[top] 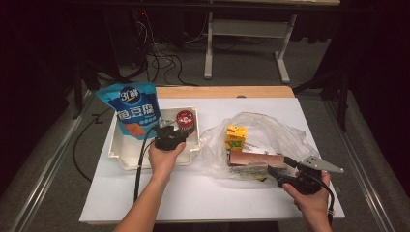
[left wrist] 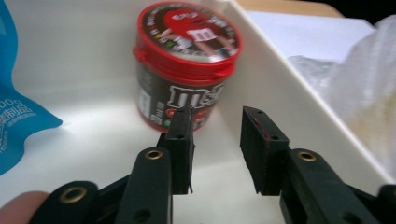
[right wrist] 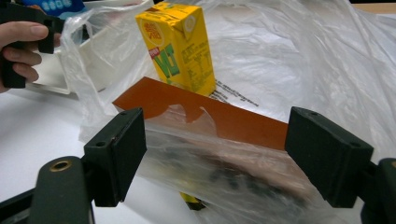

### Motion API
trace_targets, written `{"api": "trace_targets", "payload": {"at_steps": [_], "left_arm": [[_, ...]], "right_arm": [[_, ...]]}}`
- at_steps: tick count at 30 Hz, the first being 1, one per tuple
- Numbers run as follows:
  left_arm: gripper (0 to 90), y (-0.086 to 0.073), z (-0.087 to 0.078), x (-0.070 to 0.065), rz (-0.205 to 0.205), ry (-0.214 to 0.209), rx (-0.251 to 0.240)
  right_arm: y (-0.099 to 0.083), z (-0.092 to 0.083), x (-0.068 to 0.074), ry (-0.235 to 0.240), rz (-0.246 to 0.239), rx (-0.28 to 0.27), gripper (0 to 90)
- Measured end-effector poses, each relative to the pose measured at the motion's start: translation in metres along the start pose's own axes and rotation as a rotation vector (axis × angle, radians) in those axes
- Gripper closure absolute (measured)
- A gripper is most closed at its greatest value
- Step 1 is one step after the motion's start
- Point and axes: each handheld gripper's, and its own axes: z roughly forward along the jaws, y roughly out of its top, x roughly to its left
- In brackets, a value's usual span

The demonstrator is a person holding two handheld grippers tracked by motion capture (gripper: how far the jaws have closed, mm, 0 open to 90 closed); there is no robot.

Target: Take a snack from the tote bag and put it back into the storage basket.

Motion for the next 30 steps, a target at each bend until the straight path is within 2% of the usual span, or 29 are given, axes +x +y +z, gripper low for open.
{"api": "trace_targets", "payload": {"at_steps": [1, 3, 7, 8, 10, 14, 18, 19, 21, 23, 26, 30], "left_arm": [[59.6, -0.002, -0.004, 0.0, 0.0, 0.014, -0.01], [57.9, -0.006, -0.013, 0.001, -0.012, -0.011, -0.038], [50.6, -0.015, -0.03, -0.001, 0.007, -0.032, -0.07], [47.8, -0.018, -0.035, -0.002, 0.011, -0.049, -0.079], [42.8, -0.023, -0.041, -0.003, 0.021, -0.042, -0.084], [26.3, -0.034, -0.051, -0.002, 0.038, -0.046, -0.071], [15.2, -0.04, -0.06, -0.001, 0.063, -0.075, -0.07], [14.4, -0.04, -0.062, -0.001, 0.076, -0.081, -0.062], [9.2, -0.041, -0.066, 0.0, 0.069, -0.095, -0.053], [5.1, -0.043, -0.07, 0.0, 0.087, -0.103, -0.039], [0.5, -0.045, -0.075, 0.0, 0.088, -0.121, -0.039], [0.3, -0.043, -0.082, 0.002, 0.089, -0.14, -0.061]], "right_arm": [[0.001, 0.0, 0.001, 0.0, -0.003, -0.001, 21.5], [0.001, 0.0, 0.001, 0.003, 0.0, -0.001, 21.6], [0.003, 0.001, 0.001, 0.009, 0.0, -0.008, 21.9], [0.004, 0.001, 0.002, 0.01, 0.0, -0.007, 21.9], [0.005, 0.002, 0.003, 0.012, -0.004, -0.007, 21.9], [0.01, 0.003, 0.003, 0.021, 0.001, -0.012, 22.5], [0.016, 0.005, 0.002, 0.019, -0.001, -0.012, 23.8], [0.017, 0.005, 0.002, 0.021, 0.001, -0.012, 24.1], [0.02, 0.007, 0.002, 0.02, -0.002, -0.013, 25.3], [0.023, 0.01, 0.005, 0.01, -0.012, -0.022, 26.2], [0.029, 0.014, 0.009, 0.014, -0.024, -0.012, 26.1], [0.039, 0.022, 0.013, 0.02, -0.05, -0.002, 26.2]]}}
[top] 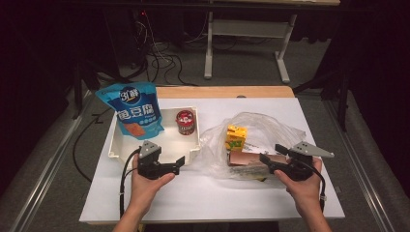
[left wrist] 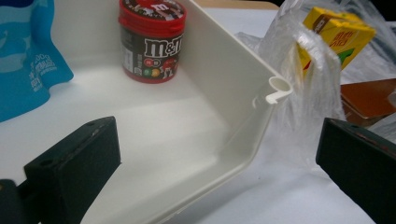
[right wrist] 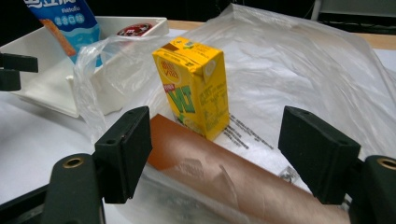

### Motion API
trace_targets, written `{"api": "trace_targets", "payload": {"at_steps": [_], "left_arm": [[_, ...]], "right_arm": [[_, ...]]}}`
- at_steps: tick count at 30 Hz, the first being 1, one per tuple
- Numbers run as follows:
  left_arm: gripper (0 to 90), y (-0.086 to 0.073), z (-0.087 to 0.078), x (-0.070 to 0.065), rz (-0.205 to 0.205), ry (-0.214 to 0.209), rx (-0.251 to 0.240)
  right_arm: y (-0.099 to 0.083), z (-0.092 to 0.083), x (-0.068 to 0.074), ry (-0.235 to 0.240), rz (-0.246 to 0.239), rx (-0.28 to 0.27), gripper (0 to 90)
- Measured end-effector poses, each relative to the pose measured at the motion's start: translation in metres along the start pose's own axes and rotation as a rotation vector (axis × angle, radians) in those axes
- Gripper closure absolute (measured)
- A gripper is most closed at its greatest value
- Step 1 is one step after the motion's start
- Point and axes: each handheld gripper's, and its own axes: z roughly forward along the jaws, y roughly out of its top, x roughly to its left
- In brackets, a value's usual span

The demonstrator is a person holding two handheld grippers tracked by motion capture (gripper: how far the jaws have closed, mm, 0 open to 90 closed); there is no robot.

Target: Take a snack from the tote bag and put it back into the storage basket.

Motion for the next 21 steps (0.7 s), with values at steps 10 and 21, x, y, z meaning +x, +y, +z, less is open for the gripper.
{"api": "trace_targets", "payload": {"at_steps": [10, 21], "left_arm": [[0.3, 0.003, -0.007, 0.005, -0.011, -0.018, -0.024], [0.4, 0.002, -0.006, 0.008, -0.021, -0.032, -0.015]], "right_arm": [[0.019, 0.022, 0.0, 0.019, -0.02, 0.028, 26.8], [0.028, 0.058, -0.002, 0.033, -0.036, 0.06, 27.6]]}}
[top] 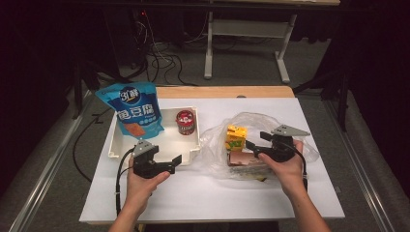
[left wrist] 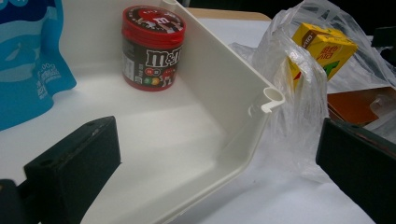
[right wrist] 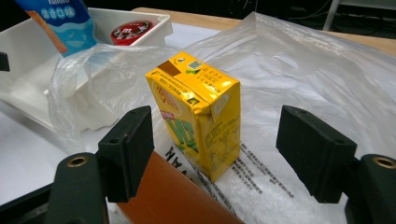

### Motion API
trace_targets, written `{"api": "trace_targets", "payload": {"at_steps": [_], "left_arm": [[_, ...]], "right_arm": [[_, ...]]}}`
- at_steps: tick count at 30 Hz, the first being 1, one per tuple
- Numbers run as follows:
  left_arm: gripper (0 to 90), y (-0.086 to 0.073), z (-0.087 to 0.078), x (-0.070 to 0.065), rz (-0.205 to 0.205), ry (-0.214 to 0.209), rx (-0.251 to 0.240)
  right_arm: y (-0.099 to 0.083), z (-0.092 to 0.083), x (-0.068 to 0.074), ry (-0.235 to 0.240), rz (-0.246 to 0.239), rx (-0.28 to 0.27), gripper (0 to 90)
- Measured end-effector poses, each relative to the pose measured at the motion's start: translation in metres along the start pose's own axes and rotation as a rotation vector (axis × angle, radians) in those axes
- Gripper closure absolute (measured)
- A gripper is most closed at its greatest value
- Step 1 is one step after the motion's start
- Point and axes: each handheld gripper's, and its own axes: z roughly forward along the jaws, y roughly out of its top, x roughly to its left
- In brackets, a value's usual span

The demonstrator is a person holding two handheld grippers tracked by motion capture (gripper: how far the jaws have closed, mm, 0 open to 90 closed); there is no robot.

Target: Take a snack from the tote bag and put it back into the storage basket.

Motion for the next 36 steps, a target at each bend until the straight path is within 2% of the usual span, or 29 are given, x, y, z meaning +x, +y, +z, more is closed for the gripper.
{"api": "trace_targets", "payload": {"at_steps": [8, 10, 20, 27, 34, 36], "left_arm": [[0.6, 0.0, -0.002, 0.004, -0.01, -0.002, -0.002], [0.6, 0.0, -0.002, 0.004, -0.012, -0.005, -0.004], [0.8, -0.002, 0.001, 0.003, -0.007, -0.015, 0.011], [0.9, -0.003, 0.003, 0.003, -0.002, -0.015, 0.023], [0.9, -0.004, 0.004, 0.003, -0.004, -0.023, 0.026], [1.0, -0.003, 0.004, 0.003, -0.004, -0.023, 0.026]], "right_arm": [[0.003, 0.023, -0.003, 0.014, -0.005, 0.007, 27.9], [0.004, 0.026, -0.004, 0.019, 0.001, 0.011, 28.2], [0.013, 0.042, -0.001, 0.039, -0.047, 0.032, 28.4], [0.015, 0.051, -0.002, 0.053, -0.05, 0.034, 26.1], [0.014, 0.058, 0.002, 0.065, -0.085, 0.047, 27.2], [0.013, 0.06, 0.005, 0.045, -0.108, 0.063, 27.6]]}}
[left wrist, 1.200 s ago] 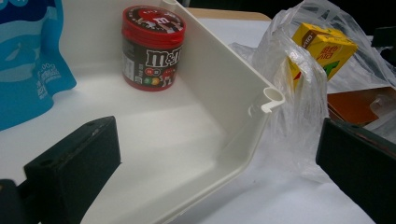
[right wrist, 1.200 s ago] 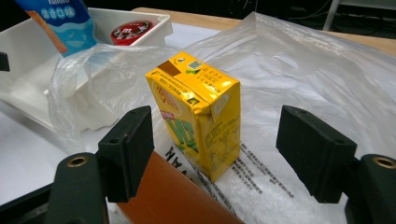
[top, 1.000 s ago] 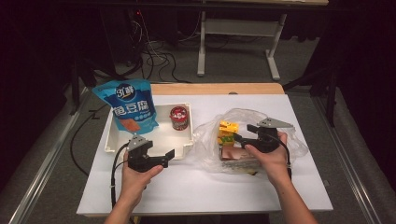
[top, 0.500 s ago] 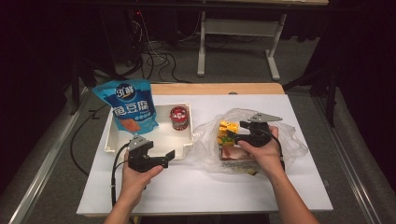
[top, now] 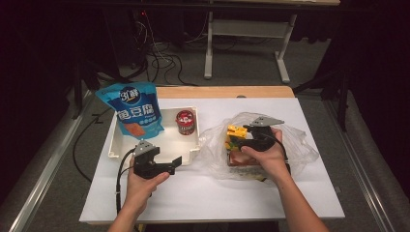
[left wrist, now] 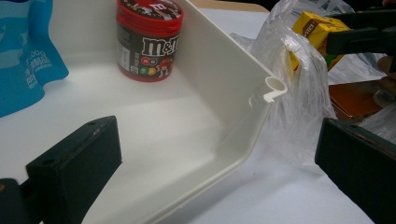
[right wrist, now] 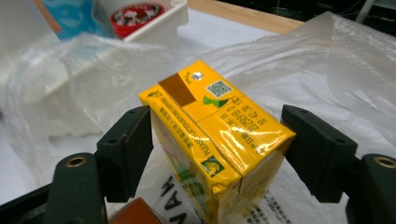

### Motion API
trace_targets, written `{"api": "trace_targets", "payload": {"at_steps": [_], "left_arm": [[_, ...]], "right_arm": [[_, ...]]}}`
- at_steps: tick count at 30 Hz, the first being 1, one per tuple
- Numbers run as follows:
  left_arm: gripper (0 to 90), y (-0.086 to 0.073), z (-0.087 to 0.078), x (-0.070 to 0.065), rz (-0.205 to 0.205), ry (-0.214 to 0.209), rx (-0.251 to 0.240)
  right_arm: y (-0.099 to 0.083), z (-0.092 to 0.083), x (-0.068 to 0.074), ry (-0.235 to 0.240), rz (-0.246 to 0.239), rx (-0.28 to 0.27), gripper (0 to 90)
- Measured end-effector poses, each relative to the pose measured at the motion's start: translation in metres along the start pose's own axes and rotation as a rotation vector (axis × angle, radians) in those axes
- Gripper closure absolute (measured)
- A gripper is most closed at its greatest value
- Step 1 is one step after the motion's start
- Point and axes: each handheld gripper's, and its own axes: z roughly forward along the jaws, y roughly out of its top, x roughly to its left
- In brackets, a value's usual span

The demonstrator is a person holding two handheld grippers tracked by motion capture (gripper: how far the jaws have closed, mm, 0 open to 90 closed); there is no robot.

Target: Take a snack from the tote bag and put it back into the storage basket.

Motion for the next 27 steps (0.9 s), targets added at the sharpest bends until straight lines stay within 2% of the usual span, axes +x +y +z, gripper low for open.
{"api": "trace_targets", "payload": {"at_steps": [3, 6, 10, 12, 17, 19, 22, 24, 26, 27], "left_arm": [[1.0, 0.0, 0.0, 0.0, 0.0, 0.006, 0.0], [1.0, 0.0, 0.0, 0.0, -0.001, 0.007, 0.002], [1.0, -0.001, 0.001, 0.0, -0.004, 0.002, 0.004], [1.0, -0.001, 0.001, -0.001, -0.003, 0.001, 0.005], [1.0, -0.001, 0.003, -0.002, 0.004, -0.003, 0.011], [1.1, -0.002, 0.003, -0.003, 0.005, -0.006, 0.012], [1.2, -0.002, 0.003, -0.003, 0.01, -0.01, 0.013], [1.4, -0.002, 0.003, -0.003, 0.01, -0.011, 0.015], [1.5, -0.002, 0.002, -0.004, 0.01, -0.014, 0.016], [1.6, -0.002, 0.002, -0.004, 0.01, -0.016, 0.018]], "right_arm": [[-0.001, 0.0, 0.002, -0.015, -0.013, 0.007, 29.4], [-0.001, -0.001, 0.005, -0.032, -0.035, 0.017, 34.7], [-0.004, -0.004, 0.008, -0.033, -0.048, 0.015, 39.8], [-0.005, -0.003, 0.008, -0.031, -0.043, 0.016, 38.6], [-0.001, 0.008, 0.008, 0.01, -0.02, 0.043, 28.2], [0.001, 0.012, 0.009, 0.005, -0.024, 0.056, 28.4], [0.002, 0.015, 0.009, -0.008, -0.026, 0.069, 31.4], [0.001, 0.014, 0.009, -0.005, -0.038, 0.07, 38.1], [0.0, 0.011, 0.01, 0.014, -0.056, 0.085, 49.5], [-0.001, 0.011, 0.011, 0.022, -0.065, 0.084, 49.8]]}}
